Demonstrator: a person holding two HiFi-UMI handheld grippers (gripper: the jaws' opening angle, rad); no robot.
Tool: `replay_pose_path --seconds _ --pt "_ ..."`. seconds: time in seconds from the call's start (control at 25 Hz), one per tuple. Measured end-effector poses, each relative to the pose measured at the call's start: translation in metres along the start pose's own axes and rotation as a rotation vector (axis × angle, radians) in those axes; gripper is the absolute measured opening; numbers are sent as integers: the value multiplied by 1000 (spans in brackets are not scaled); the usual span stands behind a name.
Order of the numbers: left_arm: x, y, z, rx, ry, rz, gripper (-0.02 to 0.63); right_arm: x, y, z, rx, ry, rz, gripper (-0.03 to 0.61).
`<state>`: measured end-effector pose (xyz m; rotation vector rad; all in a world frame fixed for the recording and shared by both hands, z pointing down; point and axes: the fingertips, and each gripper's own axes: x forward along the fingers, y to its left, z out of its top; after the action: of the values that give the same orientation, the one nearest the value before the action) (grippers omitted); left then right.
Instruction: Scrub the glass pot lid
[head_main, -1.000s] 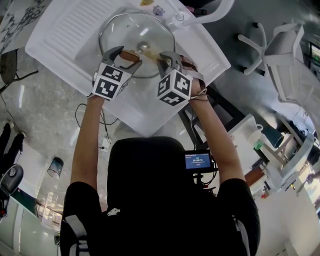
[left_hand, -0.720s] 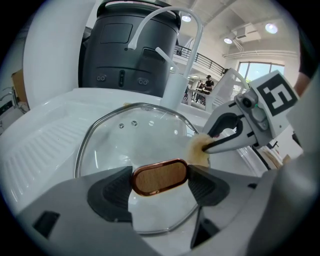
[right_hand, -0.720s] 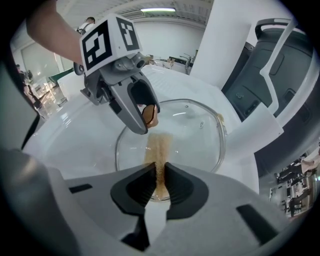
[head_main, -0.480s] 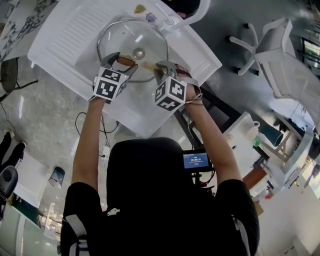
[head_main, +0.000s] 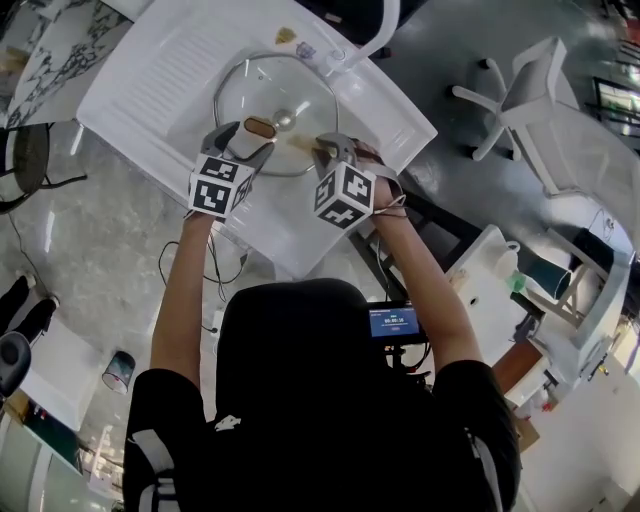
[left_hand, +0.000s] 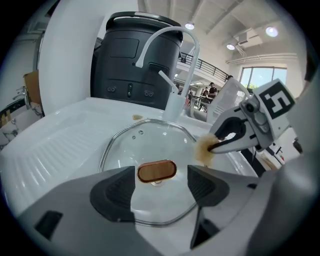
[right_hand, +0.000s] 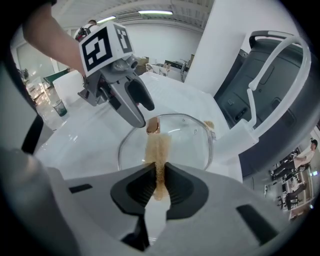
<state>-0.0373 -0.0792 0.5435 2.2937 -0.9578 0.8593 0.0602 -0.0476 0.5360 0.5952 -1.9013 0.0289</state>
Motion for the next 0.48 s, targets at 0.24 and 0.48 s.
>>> replay_pose_path --seconds 0.24,0.48 --pt "-39 -14 0 29 -39 6 318 -26 5 19 45 -36 -35 31" --pt "-77 -29 12 62 -101 -7 313 -56 8 39 136 -93 -80 31"
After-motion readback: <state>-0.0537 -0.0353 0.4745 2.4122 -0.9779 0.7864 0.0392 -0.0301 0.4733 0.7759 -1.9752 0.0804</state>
